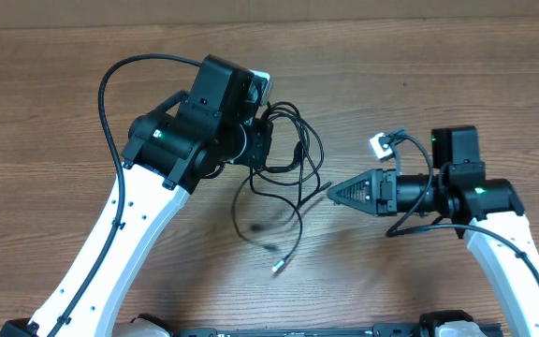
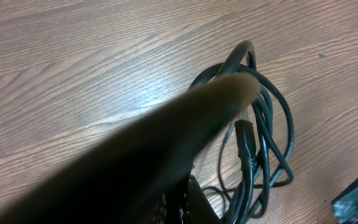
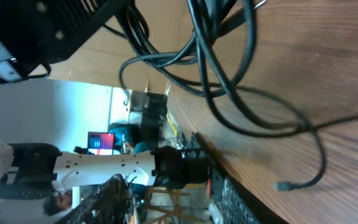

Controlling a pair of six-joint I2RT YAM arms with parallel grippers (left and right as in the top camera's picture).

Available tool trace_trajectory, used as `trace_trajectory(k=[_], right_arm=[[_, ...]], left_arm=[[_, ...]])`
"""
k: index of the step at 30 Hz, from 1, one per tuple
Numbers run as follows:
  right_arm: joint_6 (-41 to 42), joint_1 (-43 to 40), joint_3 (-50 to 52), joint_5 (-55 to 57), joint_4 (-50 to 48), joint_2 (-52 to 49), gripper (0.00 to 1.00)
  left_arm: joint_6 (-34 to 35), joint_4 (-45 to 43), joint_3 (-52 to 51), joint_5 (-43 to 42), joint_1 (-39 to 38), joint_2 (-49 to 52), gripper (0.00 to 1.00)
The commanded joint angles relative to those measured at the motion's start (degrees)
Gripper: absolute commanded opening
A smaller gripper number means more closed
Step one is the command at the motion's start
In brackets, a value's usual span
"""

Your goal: Untangle cables

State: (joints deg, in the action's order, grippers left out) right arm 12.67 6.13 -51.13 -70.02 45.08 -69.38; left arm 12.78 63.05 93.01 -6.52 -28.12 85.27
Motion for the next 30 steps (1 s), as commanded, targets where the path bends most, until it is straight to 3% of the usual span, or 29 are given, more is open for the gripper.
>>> trace_trajectory(k=[1,3,6,11,17,23,24,26,30], right_arm=[[10.86,2.4,-0.31,10.49,-1.77,-0.07,0.47],[17.75,3.72,-0.31,17.35,-3.98,-0.07,0.47],[23.89,5.84,-0.31,17.75,-10.49,-0.07,0.48],[35.54,11.13,-0.31,23.8,-20.24,-0.07,0.57],[45.55,19.02,-0.31,42.8,-18.86,-0.63,0.57],[46.25,22.51,-0.31,49.42,-22.99,-2.62,0.35],[46.21,22.53,-0.31,49.42,-23.71,-3.02,0.28],[46.03,22.51,-0.31,49.42,-24.28,-3.43,0.06],[45.79,22.23,-0.31,49.2,-25.59,-3.28,0.04]], left_arm=[[-3.98,-0.48,-0.02,-2.73,-0.31,-0.26,0.04],[-5.44,-0.2,-0.02,-4.13,-0.31,-0.26,0.04],[-6.67,1.01,-0.02,-4.04,-0.42,-0.26,0.04],[-8.09,1.62,-0.02,-4.04,-0.46,-0.26,0.05],[-7.8,1.44,-0.02,-4.11,-1.7,-0.28,0.04],[-8.61,2.01,-0.02,-5.35,-5.62,-0.28,0.04],[-9.29,2.23,-0.02,-5.33,-6.14,-0.28,0.05],[-10.36,2.93,-0.02,-5.27,-6.97,-0.28,0.04],[-11.3,5.14,-0.02,-2.1,-7.04,-0.28,0.04]])
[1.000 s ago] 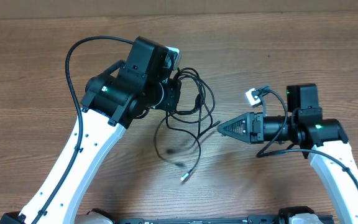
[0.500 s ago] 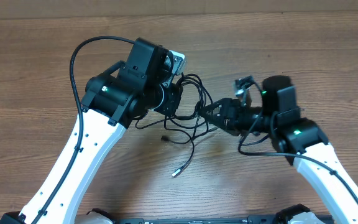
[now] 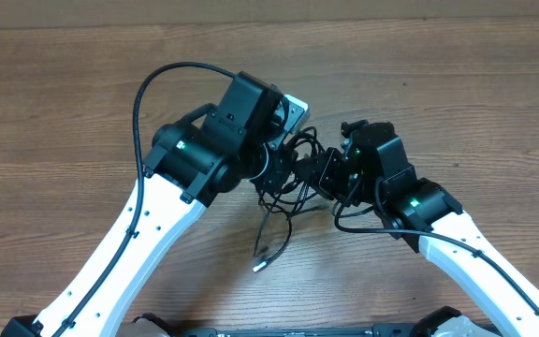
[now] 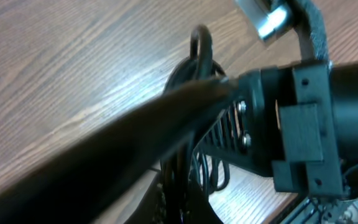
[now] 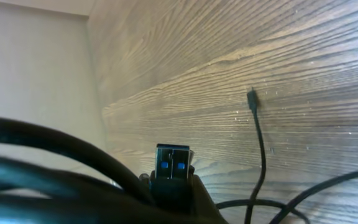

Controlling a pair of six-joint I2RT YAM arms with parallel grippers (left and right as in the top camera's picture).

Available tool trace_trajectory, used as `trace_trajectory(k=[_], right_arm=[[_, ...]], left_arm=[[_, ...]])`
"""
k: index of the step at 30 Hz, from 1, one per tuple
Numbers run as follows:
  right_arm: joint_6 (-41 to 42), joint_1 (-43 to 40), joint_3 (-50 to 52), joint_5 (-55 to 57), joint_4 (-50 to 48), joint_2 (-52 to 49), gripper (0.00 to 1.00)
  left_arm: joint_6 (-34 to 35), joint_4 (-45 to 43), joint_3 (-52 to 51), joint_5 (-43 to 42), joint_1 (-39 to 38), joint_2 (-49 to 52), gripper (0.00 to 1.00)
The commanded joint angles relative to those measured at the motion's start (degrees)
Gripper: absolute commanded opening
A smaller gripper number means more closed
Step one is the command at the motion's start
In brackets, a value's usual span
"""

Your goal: Untangle cables

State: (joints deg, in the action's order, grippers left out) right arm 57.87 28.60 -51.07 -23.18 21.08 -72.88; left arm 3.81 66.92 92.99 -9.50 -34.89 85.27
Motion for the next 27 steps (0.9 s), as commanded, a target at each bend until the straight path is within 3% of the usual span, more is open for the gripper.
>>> trace_trajectory(k=[1,9,13,17,21,27], right_arm=[[0.39,-0.24,-0.37,1.62,-2.71,0.22,0.04],[-13.46,-0.22,-0.37,-24.09,-20.5,0.22,0.04],[-18.75,-0.22,-0.37,-33.27,-20.48,0.22,0.04],[-25.16,-0.22,-0.37,-42.58,-20.35,0.22,0.04],[-27.26,-0.22,-0.37,-44.24,-20.39,0.22,0.04],[-32.63,-0.2,-0.37,-43.52,-13.6,0.2,0.04]], left_arm=[[-2.34,1.6,0.0,2.21,-0.07,-0.28,0.04],[0.92,-2.67,0.0,4.13,5.11,-0.26,0.04],[9.03,-5.66,0.0,4.13,10.93,-0.26,0.04],[21.42,-6.25,0.0,4.11,17.77,-0.26,0.04],[32.26,-5.92,0.0,0.81,22.08,-0.26,0.04],[30.95,-7.91,0.0,-10.21,23.34,-0.24,0.04]])
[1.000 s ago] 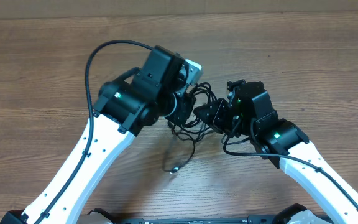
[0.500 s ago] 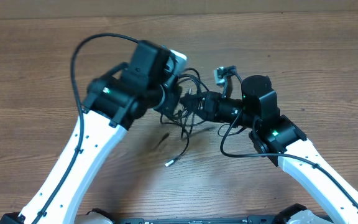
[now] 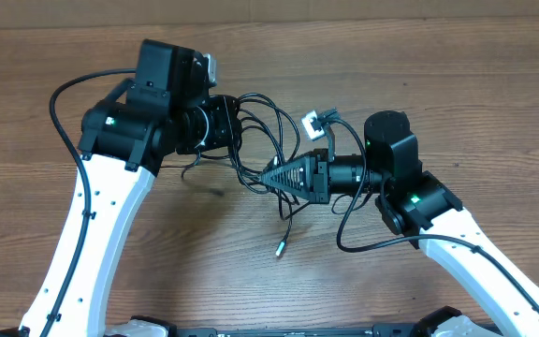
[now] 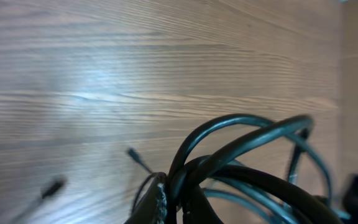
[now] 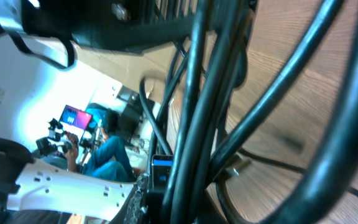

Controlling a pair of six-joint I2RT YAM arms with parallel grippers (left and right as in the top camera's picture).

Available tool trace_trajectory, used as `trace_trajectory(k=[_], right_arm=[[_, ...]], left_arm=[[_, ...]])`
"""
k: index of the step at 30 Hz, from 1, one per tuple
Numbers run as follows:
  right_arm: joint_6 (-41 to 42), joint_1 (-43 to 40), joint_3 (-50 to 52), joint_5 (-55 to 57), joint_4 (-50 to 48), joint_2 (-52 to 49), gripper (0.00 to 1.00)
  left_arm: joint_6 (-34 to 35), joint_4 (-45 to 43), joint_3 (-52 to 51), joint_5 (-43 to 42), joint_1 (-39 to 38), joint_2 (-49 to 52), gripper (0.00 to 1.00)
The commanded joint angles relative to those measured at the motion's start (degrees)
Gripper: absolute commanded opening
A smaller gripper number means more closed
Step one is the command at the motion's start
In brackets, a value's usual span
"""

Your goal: Untangle cables

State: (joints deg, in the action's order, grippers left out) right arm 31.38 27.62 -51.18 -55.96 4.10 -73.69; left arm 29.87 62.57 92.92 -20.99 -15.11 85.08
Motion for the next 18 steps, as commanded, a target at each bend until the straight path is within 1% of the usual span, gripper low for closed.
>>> trace_trajectory(k=[1,3,5,7,10,12,13,14,15,16,17,18], right_arm=[[-8.2,0.76,-0.26,-10.21,6.6,1.01,0.04],[-9.42,0.79,-0.26,-6.4,13.18,1.01,0.04],[-9.4,0.79,-0.26,0.02,20.31,1.01,0.05],[-9.35,0.76,-0.26,6.29,25.86,1.01,0.05],[-8.66,0.76,-0.26,15.32,32.11,1.01,0.04],[-8.68,0.76,-0.26,19.3,34.62,1.01,0.04],[-8.66,0.72,-0.26,21.2,35.56,1.01,0.11],[-8.68,0.72,-0.26,22.16,35.98,1.01,0.23],[-8.68,0.72,-0.26,22.95,36.17,1.01,0.38],[-8.7,0.72,-0.26,23.61,36.17,1.01,0.58],[-8.68,0.72,-0.26,24.55,36.11,1.01,0.65],[-8.68,0.72,-0.26,25.42,36.09,1.01,0.66]], left_arm=[[6.16,-3.76,0.07,0.44,3.85,-0.04,0.04],[10.93,-3.91,0.07,-0.28,4.81,-0.04,0.04],[15.76,-3.93,0.07,-0.26,6.08,-0.04,0.04],[18.03,-3.98,0.07,-0.31,7.19,-0.04,0.04],[17.2,-3.87,0.07,-1.79,8.5,-0.04,0.04],[12.66,-3.91,0.07,-3.15,8.74,-0.04,0.04],[8.81,-3.8,0.07,-3.82,8.74,-0.04,0.04],[5.46,-3.54,0.07,-4.63,8.74,-0.04,0.04],[2.32,-3.02,0.07,-5.57,8.72,-0.04,0.04],[-1.22,-2.25,0.07,-6.49,8.7,-0.04,0.04],[-4.0,-1.2,0.07,-7.19,8.68,-0.04,0.04],[-5.44,-0.26,0.07,-7.17,8.68,-0.04,0.04]])
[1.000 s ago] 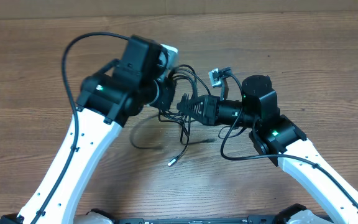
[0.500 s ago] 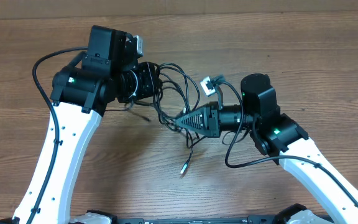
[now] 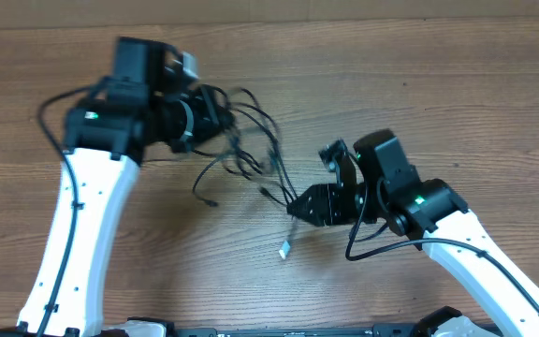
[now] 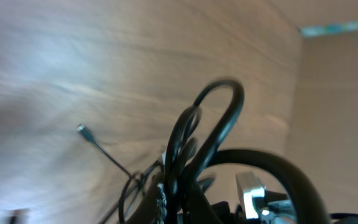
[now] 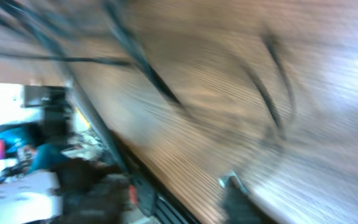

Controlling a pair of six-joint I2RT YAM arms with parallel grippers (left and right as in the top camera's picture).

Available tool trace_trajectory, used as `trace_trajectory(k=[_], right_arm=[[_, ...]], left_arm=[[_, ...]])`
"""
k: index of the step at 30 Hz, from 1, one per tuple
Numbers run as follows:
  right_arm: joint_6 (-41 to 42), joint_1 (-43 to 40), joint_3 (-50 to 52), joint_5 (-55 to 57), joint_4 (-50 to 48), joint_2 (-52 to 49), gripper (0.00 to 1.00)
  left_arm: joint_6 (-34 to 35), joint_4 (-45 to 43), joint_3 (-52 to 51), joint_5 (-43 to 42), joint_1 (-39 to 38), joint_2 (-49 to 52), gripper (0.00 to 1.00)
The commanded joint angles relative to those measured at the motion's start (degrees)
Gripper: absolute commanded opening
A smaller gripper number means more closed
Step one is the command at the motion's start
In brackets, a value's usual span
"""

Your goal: Untangle cables

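Observation:
A tangle of black cables (image 3: pixel 247 140) hangs from my left gripper (image 3: pixel 216 114) at the upper left, and the gripper is shut on the bunch. In the left wrist view the cable loops (image 4: pixel 211 118) rise from between the fingers. One strand runs down and right to my right gripper (image 3: pixel 297 209), which is shut on it low over the table centre. That strand's silver USB plug (image 3: pixel 285 249) dangles just below, and the same USB plug (image 5: pixel 230 181) shows blurred in the right wrist view. Two loose cable ends (image 3: pixel 211 200) hang under the bunch.
The wooden table (image 3: pixel 457 103) fills the view. My right arm's own grey lead (image 3: pixel 382 245) loops beneath its wrist. A black rail (image 3: pixel 298 329) runs along the front edge. Both wrist views are motion-blurred.
My left gripper has moved left with the bunch. My right gripper has moved down and away from the bunch, so one strand now stretches between them and the tangle looks looser.
At first my left gripper held the bunch mid-table while my right gripper sat apart on the right. Then my right gripper was at the bunch. After that the arms stood apart with cables held between them, and now they are further apart.

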State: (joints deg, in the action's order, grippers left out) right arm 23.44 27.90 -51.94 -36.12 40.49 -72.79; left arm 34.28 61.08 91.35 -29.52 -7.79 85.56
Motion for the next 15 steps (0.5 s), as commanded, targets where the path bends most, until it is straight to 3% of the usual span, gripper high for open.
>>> trace_trajectory(k=[1,6,9,11,15], right_arm=[[-0.72,0.42,0.5,6.38,-0.28,0.11,0.67],[5.22,0.42,0.5,10.03,-0.33,0.11,0.78],[5.25,0.44,0.48,9.38,-1.53,0.13,0.79],[4.7,0.44,0.44,6.73,-3.21,0.24,0.8],[-0.9,0.44,0.44,-5.77,-11.04,0.94,0.77]], left_arm=[[-10.88,2.27,1.64,1.38,1.38,-0.52,0.04],[-16.57,4.79,1.6,-1.36,1.33,-0.52,0.04],[-26.49,5.44,1.51,-6.73,1.33,-0.5,0.04],[-32.74,6.97,1.44,-7.67,1.33,-0.5,0.04],[-38.95,10.43,1.38,-11.3,1.33,-0.5,0.04]])
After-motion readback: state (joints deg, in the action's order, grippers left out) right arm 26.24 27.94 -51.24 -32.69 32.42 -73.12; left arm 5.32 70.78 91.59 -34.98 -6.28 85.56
